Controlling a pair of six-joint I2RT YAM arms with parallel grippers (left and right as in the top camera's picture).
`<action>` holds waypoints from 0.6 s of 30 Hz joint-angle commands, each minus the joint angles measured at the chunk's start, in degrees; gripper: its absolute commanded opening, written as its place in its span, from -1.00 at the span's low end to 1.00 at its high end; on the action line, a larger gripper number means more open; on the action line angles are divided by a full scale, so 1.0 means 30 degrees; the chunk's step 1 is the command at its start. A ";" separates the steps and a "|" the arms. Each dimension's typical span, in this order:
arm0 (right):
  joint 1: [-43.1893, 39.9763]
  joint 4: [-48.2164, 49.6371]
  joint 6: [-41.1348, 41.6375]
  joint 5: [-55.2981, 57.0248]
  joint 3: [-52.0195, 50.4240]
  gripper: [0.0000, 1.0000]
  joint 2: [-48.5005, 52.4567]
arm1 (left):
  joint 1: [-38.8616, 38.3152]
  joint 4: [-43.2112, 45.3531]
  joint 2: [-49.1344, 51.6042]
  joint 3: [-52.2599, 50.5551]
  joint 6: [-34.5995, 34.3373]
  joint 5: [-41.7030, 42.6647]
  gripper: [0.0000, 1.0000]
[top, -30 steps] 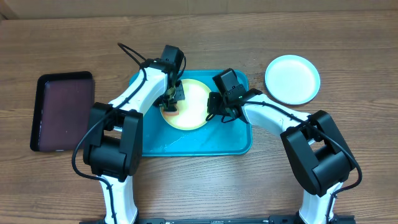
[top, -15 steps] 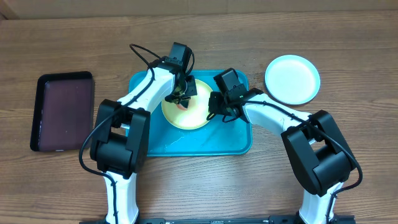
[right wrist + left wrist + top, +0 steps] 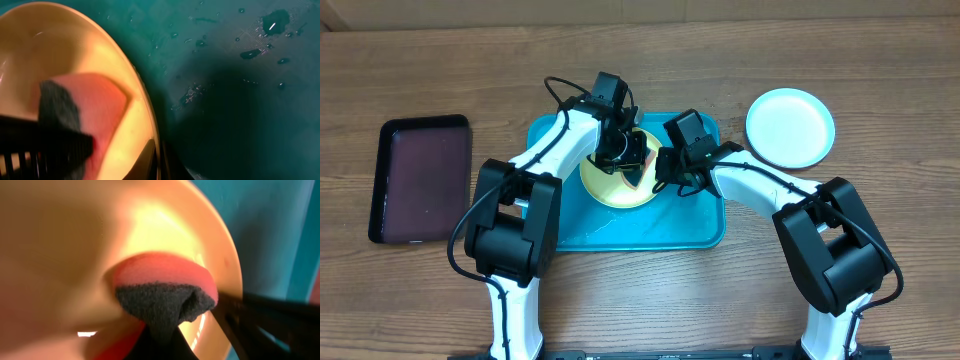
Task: Clean dirty plates on tray and stack at the side
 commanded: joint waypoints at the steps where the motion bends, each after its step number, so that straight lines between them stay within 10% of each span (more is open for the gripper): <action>1: 0.0022 -0.0131 -0.0204 0.0474 -0.0379 -0.92 0.0459 | 0.0284 -0.0670 -0.0772 -0.0328 0.0714 0.1042 -0.92; 12: 0.0022 -0.0211 -0.0248 0.0474 -0.0284 -0.92 0.0452 | 0.4131 -0.2317 -0.3723 -0.0219 0.0612 -0.0503 -0.91; 18: 0.0109 -0.0954 -0.2215 0.0539 0.1049 -0.92 -0.0087 | 0.6149 -0.3198 -0.7074 -0.0219 -0.3038 -0.6477 -0.92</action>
